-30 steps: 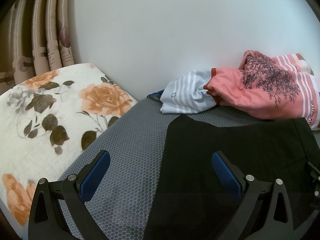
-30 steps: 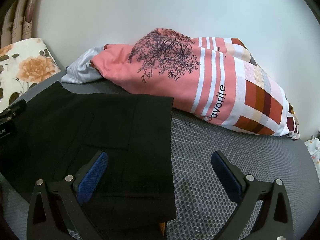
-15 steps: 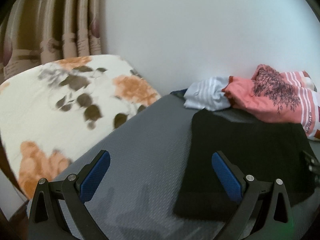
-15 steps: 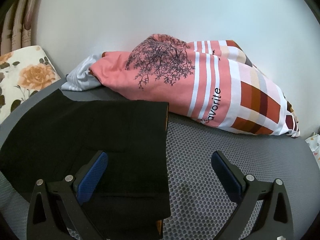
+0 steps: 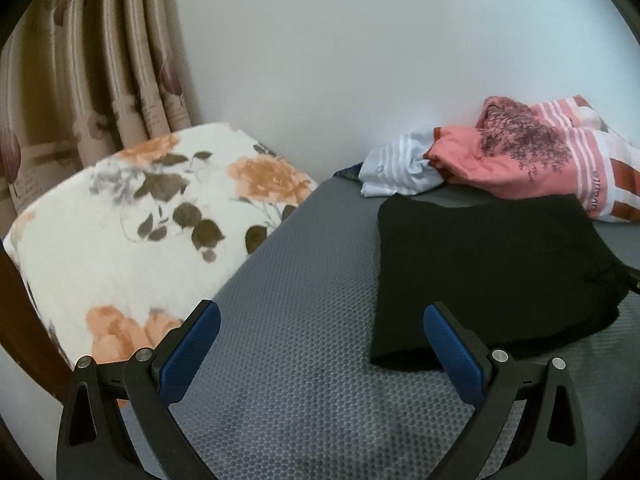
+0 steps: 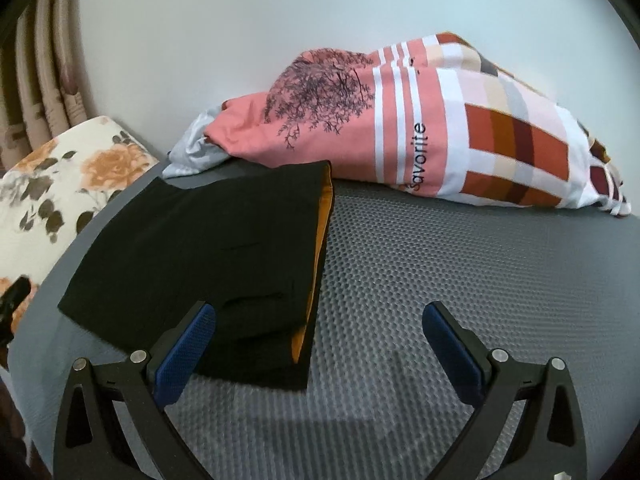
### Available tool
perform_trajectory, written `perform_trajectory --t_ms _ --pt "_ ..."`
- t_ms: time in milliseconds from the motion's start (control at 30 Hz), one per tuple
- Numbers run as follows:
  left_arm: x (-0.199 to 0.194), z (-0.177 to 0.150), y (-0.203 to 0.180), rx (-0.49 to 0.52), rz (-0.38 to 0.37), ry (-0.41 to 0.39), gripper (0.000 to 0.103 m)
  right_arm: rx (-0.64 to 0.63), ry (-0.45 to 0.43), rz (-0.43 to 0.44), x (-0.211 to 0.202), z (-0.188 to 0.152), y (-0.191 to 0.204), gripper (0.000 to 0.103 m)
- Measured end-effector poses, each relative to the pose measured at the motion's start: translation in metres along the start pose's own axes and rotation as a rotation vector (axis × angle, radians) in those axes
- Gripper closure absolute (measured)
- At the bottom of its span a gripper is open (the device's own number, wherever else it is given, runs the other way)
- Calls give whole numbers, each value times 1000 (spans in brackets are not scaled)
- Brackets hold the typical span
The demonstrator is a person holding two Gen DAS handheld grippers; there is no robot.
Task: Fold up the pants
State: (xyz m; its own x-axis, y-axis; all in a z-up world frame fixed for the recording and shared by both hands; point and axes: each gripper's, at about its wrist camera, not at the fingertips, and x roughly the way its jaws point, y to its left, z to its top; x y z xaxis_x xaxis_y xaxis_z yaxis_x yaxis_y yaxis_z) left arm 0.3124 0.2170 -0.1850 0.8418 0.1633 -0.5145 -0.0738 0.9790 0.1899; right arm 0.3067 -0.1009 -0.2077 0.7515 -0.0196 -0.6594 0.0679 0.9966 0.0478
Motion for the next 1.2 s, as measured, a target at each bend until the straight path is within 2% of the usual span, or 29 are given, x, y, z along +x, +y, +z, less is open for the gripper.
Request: perform_trajectory --t_ms 167,400,667,800,867,933,1000,1067,1200 --pt "-17 7 -10 25 2 -25 2 -37 -3 3 -23 -2 12 0" --pt "-45 12 -16 36 -11 -40 0 -55 13 52 -52 -9 28 0" --pt "-85 8 -14 -33 -63 -43 0 -114 5 83 -89 -26 55 0" --pt "-114 12 -11 -61 -47 -54 0 -113 -28 95 -113 -27 56 0" --pt "-136 17 -10 -66 -47 -95 0 -109 -53 100 -128 -25 55 0" --pt "-163 25 -13 -50 35 -154 0 -107 -72 104 -140 -23 52 0" --pt "-184 30 -16 -30 83 -205 0 -104 -97 106 -154 -21 49 0" --pt "-211 35 -22 -7 103 -273 0 -99 -124 107 -168 -19 45 0" --pt "-249 41 -27 -17 132 -337 0 -93 -164 114 -192 -17 41 0"
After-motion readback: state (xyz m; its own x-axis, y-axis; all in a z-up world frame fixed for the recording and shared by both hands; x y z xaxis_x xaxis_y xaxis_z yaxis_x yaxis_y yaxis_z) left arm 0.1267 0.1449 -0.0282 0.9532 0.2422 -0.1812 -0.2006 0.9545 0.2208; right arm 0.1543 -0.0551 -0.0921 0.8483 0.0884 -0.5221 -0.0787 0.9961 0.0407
